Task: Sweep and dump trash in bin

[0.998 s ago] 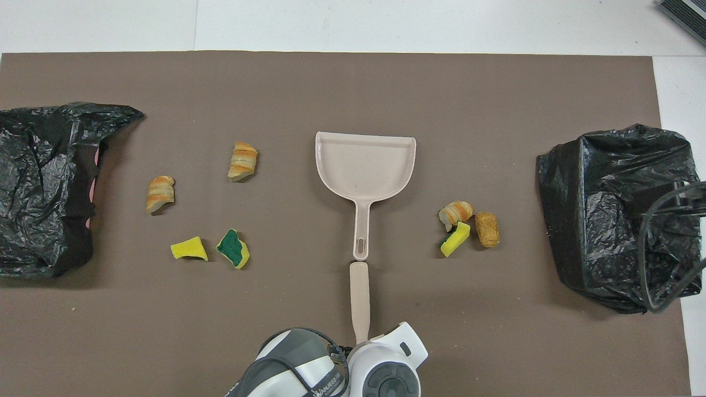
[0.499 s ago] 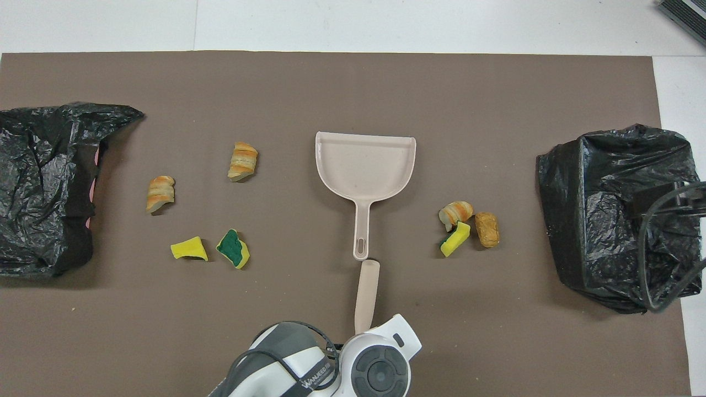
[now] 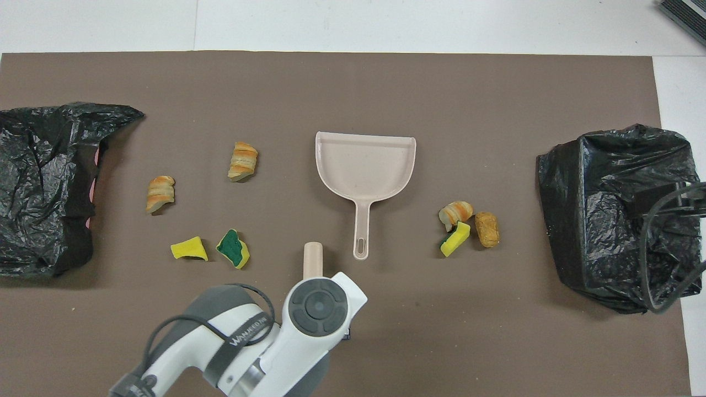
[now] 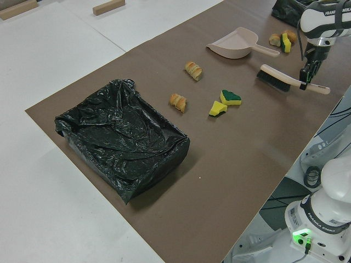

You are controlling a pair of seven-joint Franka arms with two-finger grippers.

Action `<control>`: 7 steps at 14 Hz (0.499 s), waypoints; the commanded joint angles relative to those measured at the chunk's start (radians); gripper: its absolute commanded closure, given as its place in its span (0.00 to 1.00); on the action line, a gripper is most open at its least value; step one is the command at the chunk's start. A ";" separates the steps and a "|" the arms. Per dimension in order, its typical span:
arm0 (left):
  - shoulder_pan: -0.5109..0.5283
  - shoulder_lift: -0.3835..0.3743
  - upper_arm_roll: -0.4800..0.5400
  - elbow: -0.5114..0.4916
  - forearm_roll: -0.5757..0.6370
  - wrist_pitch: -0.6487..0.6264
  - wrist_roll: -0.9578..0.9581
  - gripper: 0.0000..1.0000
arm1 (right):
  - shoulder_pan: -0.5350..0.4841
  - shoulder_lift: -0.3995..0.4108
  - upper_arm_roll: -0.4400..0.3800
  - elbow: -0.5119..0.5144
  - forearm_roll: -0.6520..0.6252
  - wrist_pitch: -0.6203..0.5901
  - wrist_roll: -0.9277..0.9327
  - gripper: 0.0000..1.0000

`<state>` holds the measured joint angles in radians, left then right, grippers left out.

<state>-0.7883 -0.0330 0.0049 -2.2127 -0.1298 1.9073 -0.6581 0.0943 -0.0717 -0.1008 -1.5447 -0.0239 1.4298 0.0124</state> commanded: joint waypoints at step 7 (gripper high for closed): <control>0.446 -0.039 -0.003 0.120 0.126 -0.067 0.524 1.00 | -0.013 -0.023 0.001 -0.023 0.015 -0.014 -0.032 0.00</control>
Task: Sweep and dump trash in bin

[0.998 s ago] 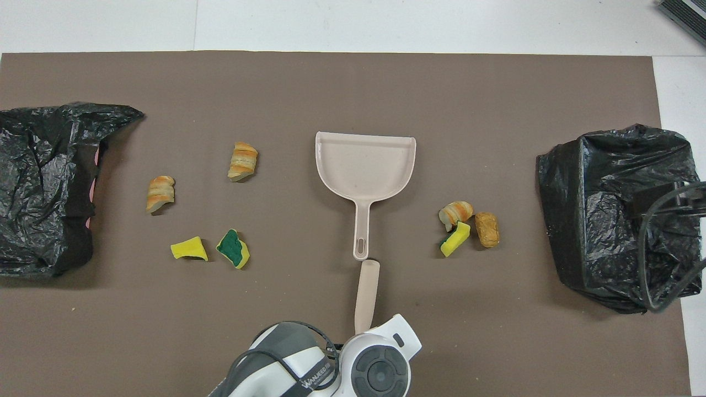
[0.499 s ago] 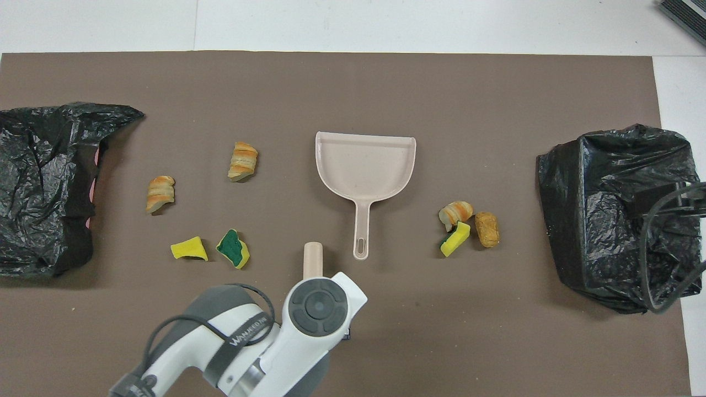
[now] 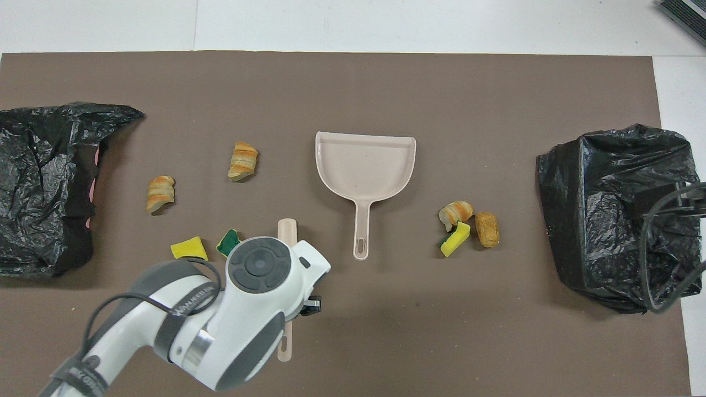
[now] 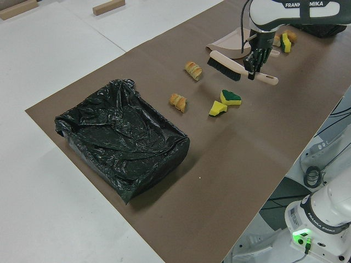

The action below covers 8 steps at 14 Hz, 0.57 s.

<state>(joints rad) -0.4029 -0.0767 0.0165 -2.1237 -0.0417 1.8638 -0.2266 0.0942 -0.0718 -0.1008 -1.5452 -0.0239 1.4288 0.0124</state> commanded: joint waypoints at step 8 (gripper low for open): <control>0.406 0.073 -0.015 0.039 0.131 0.147 0.594 1.00 | 0.100 0.055 0.038 -0.013 0.018 0.076 0.152 0.00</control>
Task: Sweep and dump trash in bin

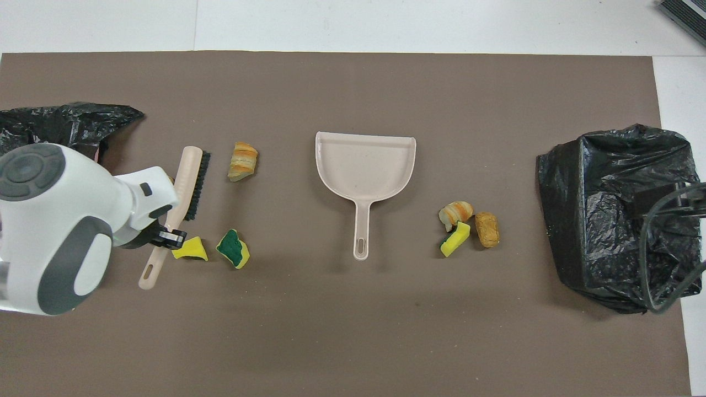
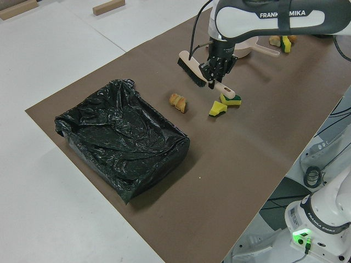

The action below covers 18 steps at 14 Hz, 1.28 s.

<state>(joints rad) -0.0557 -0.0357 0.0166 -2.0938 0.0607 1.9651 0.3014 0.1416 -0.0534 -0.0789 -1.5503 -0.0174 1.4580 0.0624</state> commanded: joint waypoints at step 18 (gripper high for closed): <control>-0.300 -0.015 -0.018 -0.161 0.034 -0.046 0.147 1.00 | 0.461 0.419 0.027 -0.195 0.171 0.627 0.513 0.00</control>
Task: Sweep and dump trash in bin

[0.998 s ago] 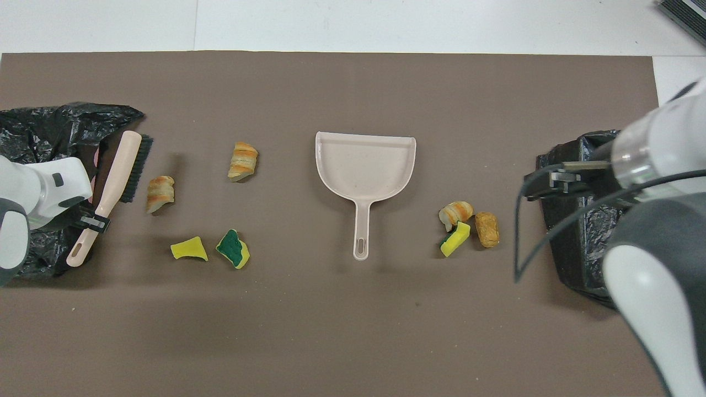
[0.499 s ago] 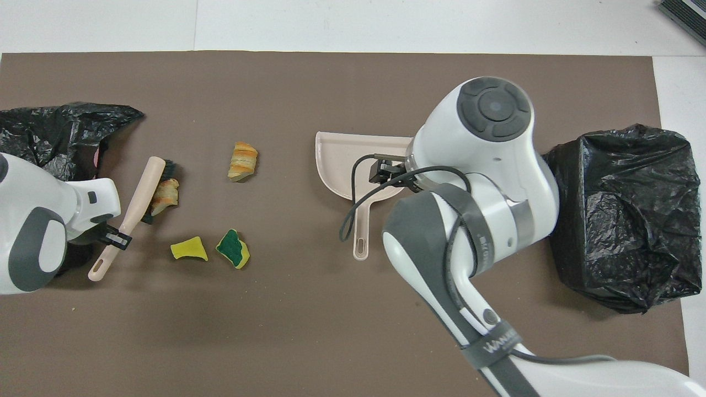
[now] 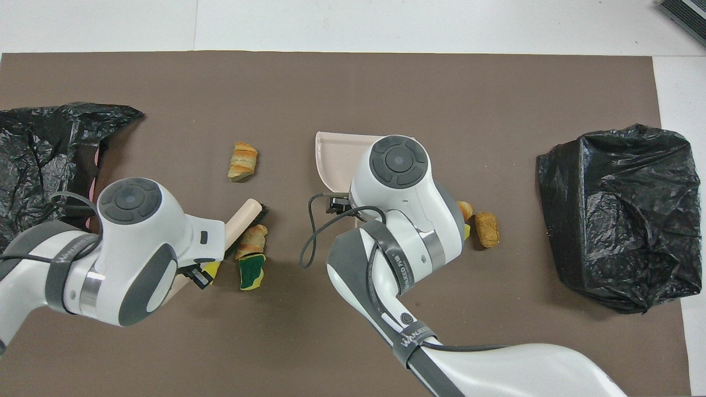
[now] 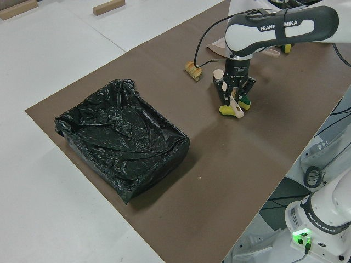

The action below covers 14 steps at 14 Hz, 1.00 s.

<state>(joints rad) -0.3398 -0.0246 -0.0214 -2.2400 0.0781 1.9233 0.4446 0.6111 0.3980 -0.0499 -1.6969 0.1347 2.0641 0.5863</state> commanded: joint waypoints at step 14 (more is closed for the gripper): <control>0.140 0.211 0.023 0.414 0.153 0.106 0.282 1.00 | -0.019 -0.063 0.002 -0.075 0.020 0.002 -0.140 1.00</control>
<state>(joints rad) -0.2123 0.1007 0.0075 -1.9288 0.1936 2.0067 0.6729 0.6089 0.3642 -0.0523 -1.7676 0.1349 2.0641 0.5217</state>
